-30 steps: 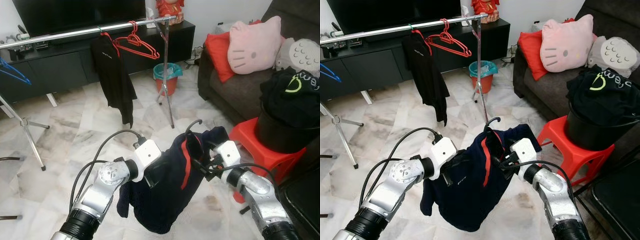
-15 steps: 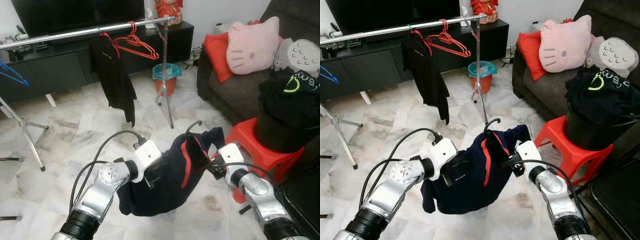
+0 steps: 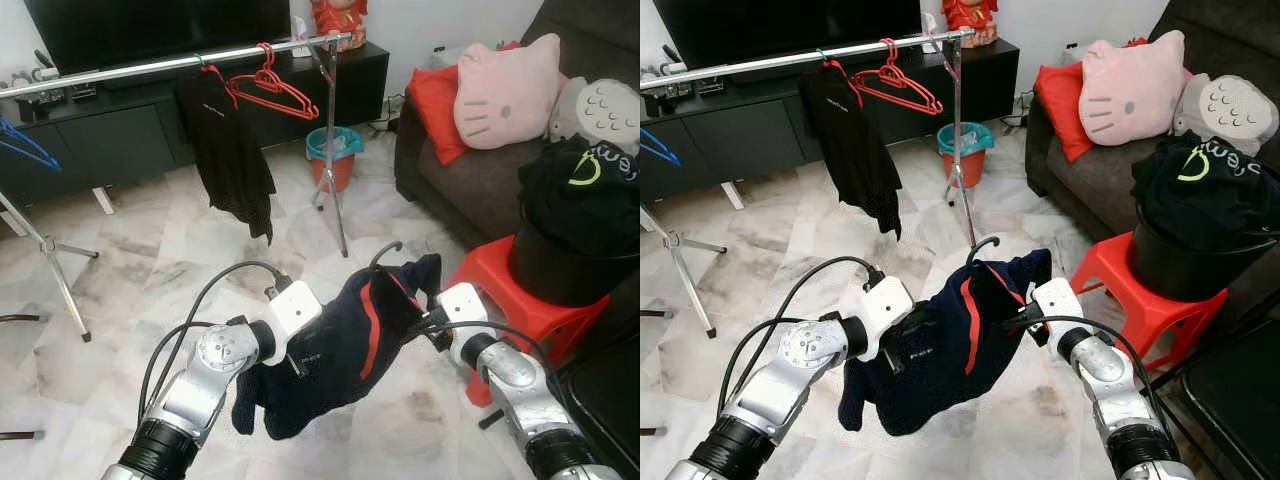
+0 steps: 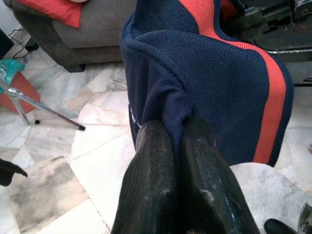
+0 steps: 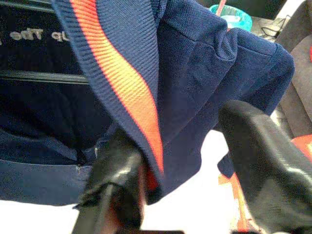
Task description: Hang hanger
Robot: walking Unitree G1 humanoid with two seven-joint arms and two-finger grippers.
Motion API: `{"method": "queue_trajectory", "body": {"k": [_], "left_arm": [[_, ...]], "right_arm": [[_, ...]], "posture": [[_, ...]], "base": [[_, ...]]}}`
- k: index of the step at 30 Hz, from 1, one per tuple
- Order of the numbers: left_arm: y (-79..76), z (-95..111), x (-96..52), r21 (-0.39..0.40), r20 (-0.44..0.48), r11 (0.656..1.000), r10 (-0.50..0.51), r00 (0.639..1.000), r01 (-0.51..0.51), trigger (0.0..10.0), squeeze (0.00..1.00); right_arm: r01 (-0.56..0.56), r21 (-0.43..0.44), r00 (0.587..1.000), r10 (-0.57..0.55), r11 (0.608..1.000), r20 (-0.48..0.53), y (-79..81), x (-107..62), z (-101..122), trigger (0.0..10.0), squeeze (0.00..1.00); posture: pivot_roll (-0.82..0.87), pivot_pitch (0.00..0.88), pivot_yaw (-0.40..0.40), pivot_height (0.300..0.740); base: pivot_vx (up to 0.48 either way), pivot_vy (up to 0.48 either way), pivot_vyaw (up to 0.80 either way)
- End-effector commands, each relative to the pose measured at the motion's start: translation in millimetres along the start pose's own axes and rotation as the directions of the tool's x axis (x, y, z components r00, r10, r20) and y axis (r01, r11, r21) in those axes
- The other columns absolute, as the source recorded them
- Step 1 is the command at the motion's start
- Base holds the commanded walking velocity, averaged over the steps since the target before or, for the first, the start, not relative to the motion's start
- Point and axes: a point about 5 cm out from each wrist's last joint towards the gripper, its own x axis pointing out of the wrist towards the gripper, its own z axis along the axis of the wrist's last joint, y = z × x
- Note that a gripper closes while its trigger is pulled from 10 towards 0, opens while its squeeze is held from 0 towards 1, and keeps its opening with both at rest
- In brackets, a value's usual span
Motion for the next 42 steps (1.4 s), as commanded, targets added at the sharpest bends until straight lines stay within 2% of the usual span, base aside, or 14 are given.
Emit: {"method": "queue_trajectory", "body": {"k": [1, 10, 16, 19, 21, 22, 24, 29, 33, 34, 35, 38, 41, 42], "left_arm": [[-0.3, 9.1, -0.8, 0.043, 0.021, 0.999, -0.012, 1.0, 0.011, 10.0, 0.0], [1.1, 9.8, -2.0, 0.053, 0.019, 0.998, -0.016, 1.0, 0.015, 10.0, 0.0], [0.3, 11.4, -7.2, 0.085, 0.014, 0.994, -0.073, 0.997, 0.071, 10.0, 0.0], [0.3, 10.1, -14.1, 0.149, -0.014, 0.98, -0.131, 0.991, 0.132, 10.0, 0.0], [-1.4, 8.1, -20.7, 0.162, -0.039, 0.967, -0.192, 0.981, 0.196, 10.0, 0.0], [-1.4, 8.1, -20.7, 0.162, -0.039, 0.967, -0.192, 0.981, 0.196, 10.0, 0.0], [-4.3, 3.7, -26.8, 0.188, -0.078, 0.947, -0.249, 0.965, 0.26, 10.0, 0.0], [-3.0, -6.8, -38.0, 0.244, -0.168, 0.91, -0.302, 0.938, 0.336, 10.0, 0.0], [13.7, -5.4, -37.5, 0.275, -0.154, 0.933, -0.196, 0.968, 0.232, 10.0, 0.0], [21.2, -4.1, -41.4, 0.29, -0.154, 0.934, -0.168, 0.974, 0.207, 10.0, 0.0], [21.2, -4.1, -41.4, 0.29, -0.154, 0.934, -0.168, 0.974, 0.207, 10.0, 0.0], [44.2, -1.3, -53.9, 0.357, -0.145, 0.927, -0.061, 0.987, 0.11, 10.0, 0.0], [58.0, 2.3, -62.3, 0.338, -0.119, 0.94, -0.006, 0.993, 0.046, 10.0, 0.0], [60.5, 3.3, -67.3, 0.337, -0.117, 0.94, -0.016, 0.993, 0.055, 10.0, 0.0]], "right_arm": [[0.009, -0.009, 1.0, -0.009, 1.0, 0.002, -4.7, 1.0, 2.0, 0.0, 0.0], [0.009, -0.025, 1.0, -0.009, 1.0, -0.004, -7.2, 1.8, 2.8, 0.0, 0.0], [0.01, -0.046, 1.0, -0.011, 0.999, -0.016, -10.5, 1.5, 2.0, 0.0, 0.0], [0.015, -0.056, 1.0, -0.016, 0.998, -0.025, -13.4, 0.7, 1.5, 0.0, 0.0], [0.014, -0.066, 0.999, -0.016, 0.998, -0.03, -15.5, 0.2, 1.5, 0.0, 0.0], [0.014, -0.066, 0.999, -0.016, 0.998, -0.03, -15.5, 0.2, 1.5, 0.0, 0.0], [0.01, -0.079, 0.999, -0.013, 0.997, -0.035, -17.4, -0.2, 1.9, 0.0, 0.0], [0.004, -0.108, 0.999, -0.009, 0.994, -0.042, -25.4, -2.7, 3.7, 0.0, 0.0], [-0.022, -0.133, 0.999, 0.015, 0.991, -0.052, -28.9, -4.9, 4.5, 0.0, 0.0], [-0.023, -0.141, 0.998, 0.014, 0.99, -0.062, -32.0, -6.8, 3.8, 0.0, 0.0], [-0.023, -0.141, 0.998, 0.014, 0.99, -0.062, -32.0, -6.8, 3.8, 0.0, 0.0], [-0.032, -0.156, 0.995, 0.016, 0.987, -0.102, -37.2, -9.8, -0.1, 0.0, 0.0], [-0.052, -0.167, 0.991, 0.03, 0.985, -0.128, -36.9, -11.1, -3.5, 0.0, 0.0], [-0.048, -0.167, 0.99, 0.026, 0.985, -0.135, -37.7, -11.6, -4.8, 0.0, 0.0]], "posture": [[-0.03, 0.0, -0.006, 0.74], [-0.02, 0.0, -0.008, 0.74], [-0.02, 0.0, -0.008, 0.74], [-0.02, 0.0, -0.008, 0.74], [-0.02, 0.0, -0.008, 0.74], [-0.02, 0.0, -0.008, 0.74], [-0.02, 0.0, -0.007, 0.74], [-0.02, 0.0, -0.008, 0.74], [-0.02, 0.0, -0.008, 0.74], [-0.02, 0.0, -0.012, 0.74], [-0.02, 0.0, -0.012, 0.74], [-0.02, 0.0, -0.011, 0.74], [-0.02, 0.0, -0.01, 0.74], [-0.01, 0.0, -0.01, 0.74]], "base": [[0.0, 0.0, 0.0], [0.0, 0.0, 0.0], [0.0, 0.0, 0.0], [0.0, 0.0, 0.0], [0.0, 0.0, 0.0], [0.0, 0.0, 0.0], [0.0, 0.0, 0.0], [0.0, 0.0, 0.0], [0.0, 0.0, 0.0], [0.0, 0.0, 0.0], [0.0, 0.0, 0.0], [0.0, 0.0, 0.0], [0.0, 0.0, 0.0], [0.0, 0.0, 0.0]]}}
